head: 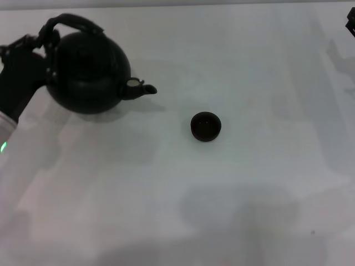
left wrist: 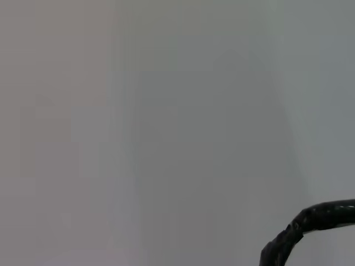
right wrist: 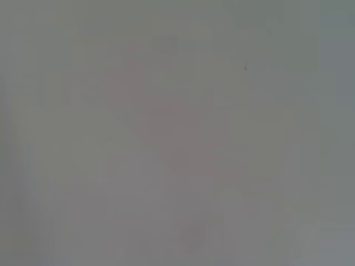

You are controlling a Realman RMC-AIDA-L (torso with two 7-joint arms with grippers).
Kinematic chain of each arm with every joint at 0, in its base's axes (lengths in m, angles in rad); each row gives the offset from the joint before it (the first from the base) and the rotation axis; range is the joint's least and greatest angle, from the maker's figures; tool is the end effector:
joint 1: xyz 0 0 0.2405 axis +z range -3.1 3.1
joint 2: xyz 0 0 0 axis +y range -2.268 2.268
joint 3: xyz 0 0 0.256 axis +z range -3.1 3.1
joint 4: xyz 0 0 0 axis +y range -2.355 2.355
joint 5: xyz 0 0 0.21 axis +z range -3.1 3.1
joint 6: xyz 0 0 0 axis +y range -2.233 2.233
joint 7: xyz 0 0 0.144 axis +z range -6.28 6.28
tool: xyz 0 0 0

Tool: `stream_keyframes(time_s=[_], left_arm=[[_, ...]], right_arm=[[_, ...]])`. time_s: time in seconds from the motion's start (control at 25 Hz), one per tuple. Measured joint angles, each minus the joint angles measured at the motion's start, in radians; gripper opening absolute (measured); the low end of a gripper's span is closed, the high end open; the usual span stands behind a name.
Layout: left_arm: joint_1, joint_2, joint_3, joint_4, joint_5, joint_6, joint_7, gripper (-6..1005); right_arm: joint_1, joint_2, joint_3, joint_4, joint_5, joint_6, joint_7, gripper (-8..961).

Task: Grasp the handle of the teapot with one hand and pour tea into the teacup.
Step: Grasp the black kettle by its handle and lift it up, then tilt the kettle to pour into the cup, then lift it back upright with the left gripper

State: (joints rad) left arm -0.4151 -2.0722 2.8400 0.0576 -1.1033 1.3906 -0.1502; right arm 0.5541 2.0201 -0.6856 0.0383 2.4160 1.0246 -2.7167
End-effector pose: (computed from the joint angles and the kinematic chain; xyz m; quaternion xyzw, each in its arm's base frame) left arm -0.3175 0.2970 -0.0257 -0.7722 -0.1256 -0.3110 0.5396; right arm 0.3606 0.3578 0.0141 -0.6708 0.3376 0.2828 0.5967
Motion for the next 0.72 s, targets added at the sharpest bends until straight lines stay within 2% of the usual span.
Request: stream_keyframes(time_s=[0.12,0.16,0.4,0.72], left_arm=[[-0.051,0.005,0.0,-0.042,0.024,0.002,-0.017,106],[-0.086,0.006,0.001,-0.079,0.041,0.002,-0.056,106],[-0.175,0.013,0.001,-0.189,0.106,-0.006,-0.213,105],[-0.263,0.024,0.003,-0.204,0.259,-0.062,-0.227,105]], right_arm=[[0.0,0.0,0.0,0.0,0.0,0.0,0.0,834],[0.0,0.0,0.0,0.0,0.0,0.0,0.0,834],[-0.004,0.0,0.0,0.0,0.0,-0.002,0.0,834],[0.001,-0.001,0.0,-0.001,0.0,-0.013,0.0,834]])
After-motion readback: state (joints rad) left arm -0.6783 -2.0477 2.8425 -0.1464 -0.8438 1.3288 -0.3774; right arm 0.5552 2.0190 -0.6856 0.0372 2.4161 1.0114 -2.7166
